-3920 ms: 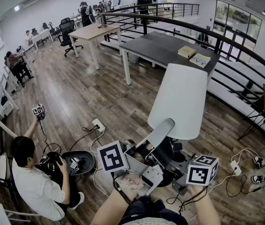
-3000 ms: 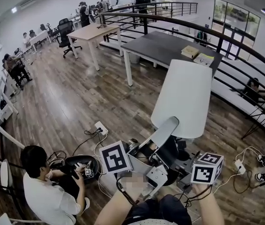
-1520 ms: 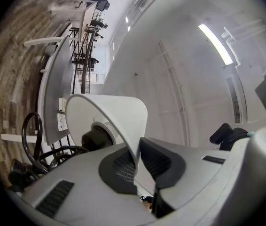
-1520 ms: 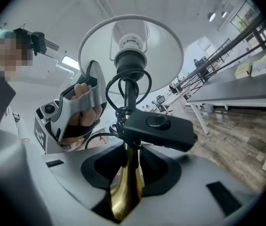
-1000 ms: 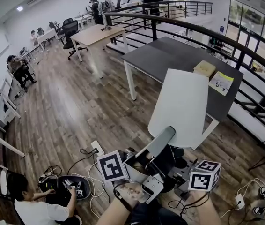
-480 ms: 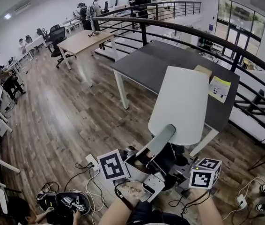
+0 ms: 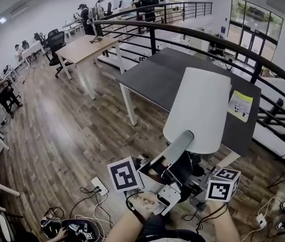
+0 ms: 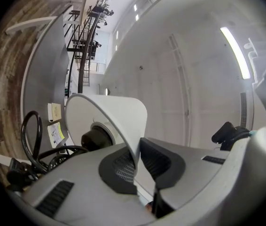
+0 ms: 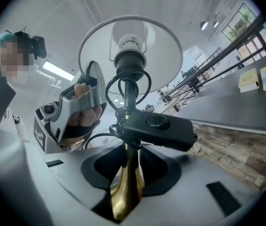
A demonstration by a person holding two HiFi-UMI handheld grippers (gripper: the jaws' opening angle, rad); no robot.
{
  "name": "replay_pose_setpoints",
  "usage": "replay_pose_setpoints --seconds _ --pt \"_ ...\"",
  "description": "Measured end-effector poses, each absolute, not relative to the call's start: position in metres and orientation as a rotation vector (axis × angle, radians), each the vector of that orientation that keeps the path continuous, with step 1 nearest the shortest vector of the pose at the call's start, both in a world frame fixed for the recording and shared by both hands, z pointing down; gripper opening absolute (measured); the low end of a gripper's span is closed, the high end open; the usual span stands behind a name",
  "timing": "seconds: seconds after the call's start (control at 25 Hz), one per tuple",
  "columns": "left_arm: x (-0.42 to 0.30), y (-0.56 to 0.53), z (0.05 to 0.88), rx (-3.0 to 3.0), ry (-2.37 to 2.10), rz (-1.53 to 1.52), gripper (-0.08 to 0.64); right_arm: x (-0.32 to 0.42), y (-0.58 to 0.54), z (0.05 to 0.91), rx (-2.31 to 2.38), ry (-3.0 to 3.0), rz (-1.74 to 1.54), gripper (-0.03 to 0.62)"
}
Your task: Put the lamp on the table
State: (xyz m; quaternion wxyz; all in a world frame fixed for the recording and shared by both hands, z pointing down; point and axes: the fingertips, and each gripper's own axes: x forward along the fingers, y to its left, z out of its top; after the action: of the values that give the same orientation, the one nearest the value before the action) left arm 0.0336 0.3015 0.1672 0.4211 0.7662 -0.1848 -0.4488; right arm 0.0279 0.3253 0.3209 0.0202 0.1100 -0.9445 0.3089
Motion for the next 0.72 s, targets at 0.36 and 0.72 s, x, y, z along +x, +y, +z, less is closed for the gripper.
replay_pose_setpoints --seconds 0.36,0.72 --pt "0.008 0.246 0.173 1.902 -0.445 -1.102 0.032 0.002 0.272 0.327 0.352 -2.926 0.967 0.114" --pt "-0.016 0.209 0.178 1.884 -0.44 -1.117 0.031 -0.02 0.235 0.331 0.368 -2.916 0.968 0.114"
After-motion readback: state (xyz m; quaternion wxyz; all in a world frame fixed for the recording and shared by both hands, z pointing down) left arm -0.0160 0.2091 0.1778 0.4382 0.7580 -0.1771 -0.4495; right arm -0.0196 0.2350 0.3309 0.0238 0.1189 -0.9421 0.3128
